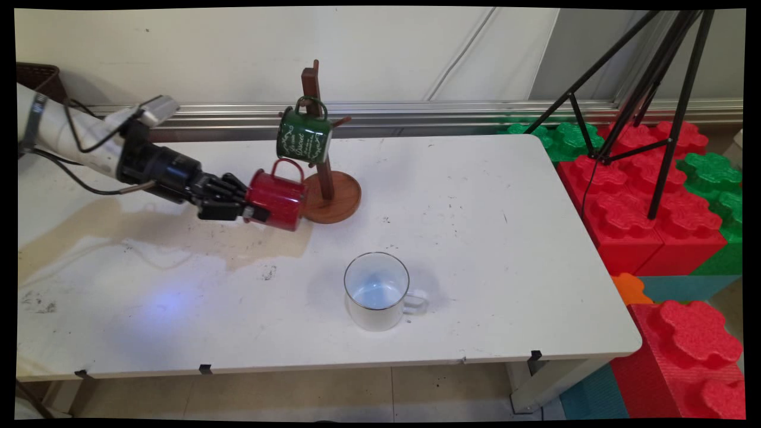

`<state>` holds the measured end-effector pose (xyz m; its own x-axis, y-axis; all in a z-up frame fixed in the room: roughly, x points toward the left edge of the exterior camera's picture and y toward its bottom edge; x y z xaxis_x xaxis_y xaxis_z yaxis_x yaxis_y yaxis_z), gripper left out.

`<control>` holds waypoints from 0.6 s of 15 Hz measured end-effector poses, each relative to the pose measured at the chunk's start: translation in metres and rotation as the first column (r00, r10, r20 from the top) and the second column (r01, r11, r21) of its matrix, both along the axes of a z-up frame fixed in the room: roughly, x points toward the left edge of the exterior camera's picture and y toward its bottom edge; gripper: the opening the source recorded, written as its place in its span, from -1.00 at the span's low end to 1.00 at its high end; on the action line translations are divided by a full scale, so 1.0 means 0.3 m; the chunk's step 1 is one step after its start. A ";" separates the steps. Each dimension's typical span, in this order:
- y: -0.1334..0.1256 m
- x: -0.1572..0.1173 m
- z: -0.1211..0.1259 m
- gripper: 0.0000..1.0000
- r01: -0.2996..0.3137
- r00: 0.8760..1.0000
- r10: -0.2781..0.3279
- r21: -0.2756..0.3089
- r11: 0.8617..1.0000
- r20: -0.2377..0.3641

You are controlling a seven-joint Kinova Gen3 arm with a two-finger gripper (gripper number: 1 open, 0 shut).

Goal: Place the picked object on the table

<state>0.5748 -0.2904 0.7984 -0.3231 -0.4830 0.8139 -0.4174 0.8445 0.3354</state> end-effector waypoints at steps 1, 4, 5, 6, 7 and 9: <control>0.009 0.018 0.012 -1.00 0.003 1.000 -0.003 -0.005 1.000 0.010; 0.036 0.069 0.049 -1.00 0.013 0.999 -0.013 -0.020 1.000 0.039; 0.049 0.089 0.064 -1.00 0.019 0.999 -0.018 -0.024 1.000 0.051; 0.061 0.105 0.076 -1.00 0.025 0.998 -0.023 -0.028 0.999 0.061; 0.073 0.124 0.090 -1.00 0.032 0.997 -0.030 -0.031 0.999 0.074; 0.097 0.157 0.112 -1.00 0.043 0.994 -0.039 -0.039 0.998 0.100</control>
